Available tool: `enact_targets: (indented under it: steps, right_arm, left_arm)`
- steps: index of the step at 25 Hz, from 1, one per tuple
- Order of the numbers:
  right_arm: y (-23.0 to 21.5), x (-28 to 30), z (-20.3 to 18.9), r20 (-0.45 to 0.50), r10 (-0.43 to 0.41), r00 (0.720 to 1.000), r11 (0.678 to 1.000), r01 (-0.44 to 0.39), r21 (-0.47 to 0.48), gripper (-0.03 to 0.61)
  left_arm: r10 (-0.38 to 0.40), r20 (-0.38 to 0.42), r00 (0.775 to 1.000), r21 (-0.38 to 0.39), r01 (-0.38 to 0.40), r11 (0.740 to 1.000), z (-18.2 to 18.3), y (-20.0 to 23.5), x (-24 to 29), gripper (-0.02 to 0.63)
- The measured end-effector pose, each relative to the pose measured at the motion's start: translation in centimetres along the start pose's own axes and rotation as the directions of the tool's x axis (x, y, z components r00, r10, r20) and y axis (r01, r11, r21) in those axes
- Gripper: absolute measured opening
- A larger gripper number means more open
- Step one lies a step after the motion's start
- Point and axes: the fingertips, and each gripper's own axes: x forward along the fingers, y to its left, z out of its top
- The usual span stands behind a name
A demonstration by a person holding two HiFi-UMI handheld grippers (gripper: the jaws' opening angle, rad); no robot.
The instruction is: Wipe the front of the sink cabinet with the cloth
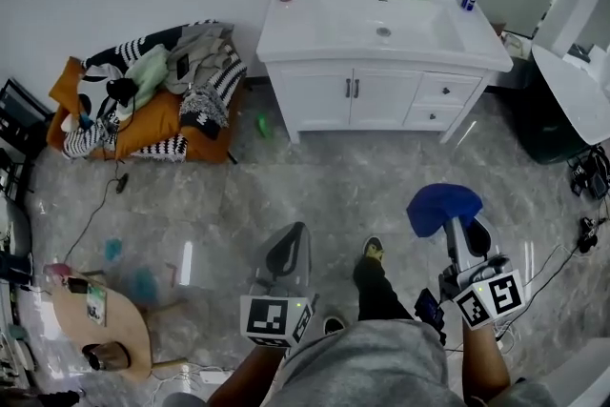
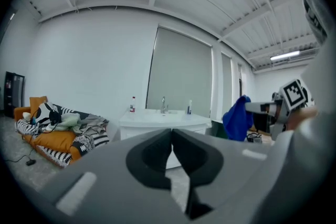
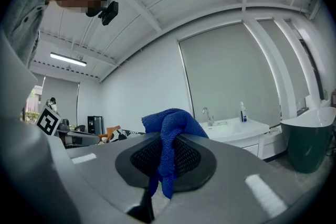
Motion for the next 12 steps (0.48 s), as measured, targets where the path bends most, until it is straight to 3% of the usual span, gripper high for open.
enact_targets:
  steps: [12]
  right_arm:
    - [-6.4,9.0,-0.7,-0.068,0.046,0.997,0.998,-0.043,0.044,0.032]
  left_arm:
    - [0.030,-0.091,0.995,-0.023,-0.032,0.999,0.5,1.1,9.7,0.012]
